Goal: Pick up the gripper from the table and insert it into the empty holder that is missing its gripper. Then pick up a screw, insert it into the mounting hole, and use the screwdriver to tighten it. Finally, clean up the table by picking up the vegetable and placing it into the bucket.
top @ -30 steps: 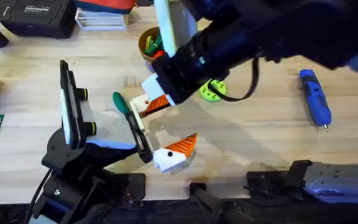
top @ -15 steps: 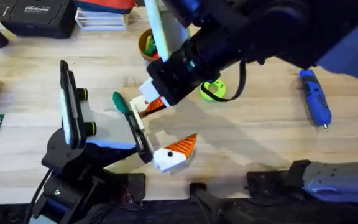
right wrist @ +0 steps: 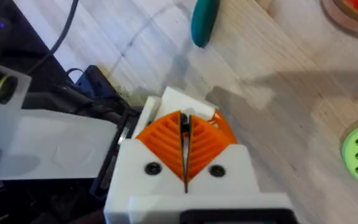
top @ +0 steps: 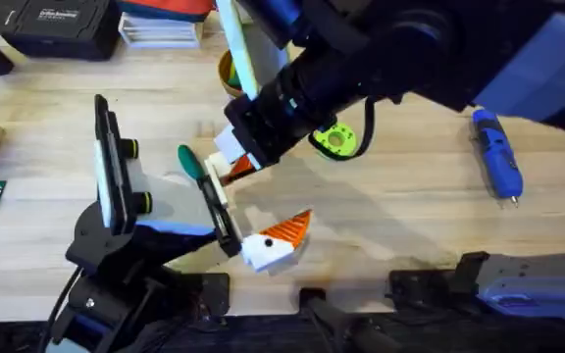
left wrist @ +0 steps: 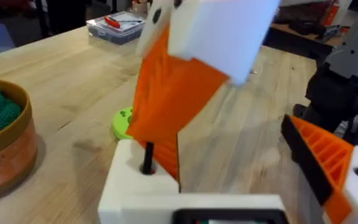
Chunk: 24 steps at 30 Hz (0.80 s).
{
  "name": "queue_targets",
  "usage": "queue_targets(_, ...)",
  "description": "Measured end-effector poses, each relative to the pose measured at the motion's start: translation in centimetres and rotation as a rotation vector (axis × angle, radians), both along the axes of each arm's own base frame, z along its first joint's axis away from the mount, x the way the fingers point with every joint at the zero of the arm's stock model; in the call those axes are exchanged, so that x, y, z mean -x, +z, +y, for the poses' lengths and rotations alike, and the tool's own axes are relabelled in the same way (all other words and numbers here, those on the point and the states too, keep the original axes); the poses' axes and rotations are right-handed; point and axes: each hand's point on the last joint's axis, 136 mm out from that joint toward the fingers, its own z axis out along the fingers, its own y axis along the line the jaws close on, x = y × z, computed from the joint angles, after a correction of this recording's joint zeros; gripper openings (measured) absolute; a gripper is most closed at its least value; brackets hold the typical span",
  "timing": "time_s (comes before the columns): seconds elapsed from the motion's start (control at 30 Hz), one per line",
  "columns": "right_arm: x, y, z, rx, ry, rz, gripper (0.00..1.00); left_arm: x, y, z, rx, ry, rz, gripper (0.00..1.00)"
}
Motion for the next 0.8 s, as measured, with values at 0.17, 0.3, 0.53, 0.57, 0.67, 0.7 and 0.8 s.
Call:
queue_targets(0.17,-0.01,0.02,0.04,-0.002,0.0,-0.001,0.005,0.0,0.0,0.0,0.0,0.0,0.0,0.985)
queue_targets(0.3,-0.04,-0.01,0.12,-0.002,0.001,-0.003,0.005,0.0,0.0,0.0,0.0,0.0,0.0,0.985)
queue_targets(0.53,-0.55,-0.23,0.43,0.018,-0.012,-0.049,0.005,0.0,-0.02,0.0,0.002,0.0,0.006,0.985)
queue_targets(0.57,-0.56,-0.21,0.5,0.018,-0.012,-0.055,0.005,0.0,-0.02,0.0,0.002,0.0,0.005,0.985)
queue_targets(0.67,-0.63,-0.24,0.54,0.022,-0.015,-0.063,0.005,0.01,-0.02,0.0,0.002,0.0,0.005,0.985)
queue_targets(0.7,-0.67,-0.27,0.52,0.024,-0.016,-0.065,0.005,0.0,-0.02,0.0,0.002,0.0,0.005,0.985)
queue_targets(0.8,-0.72,-0.28,0.49,0.026,-0.018,-0.067,0.005,0.01,-0.02,0.0,0.001,0.0,0.005,0.985)
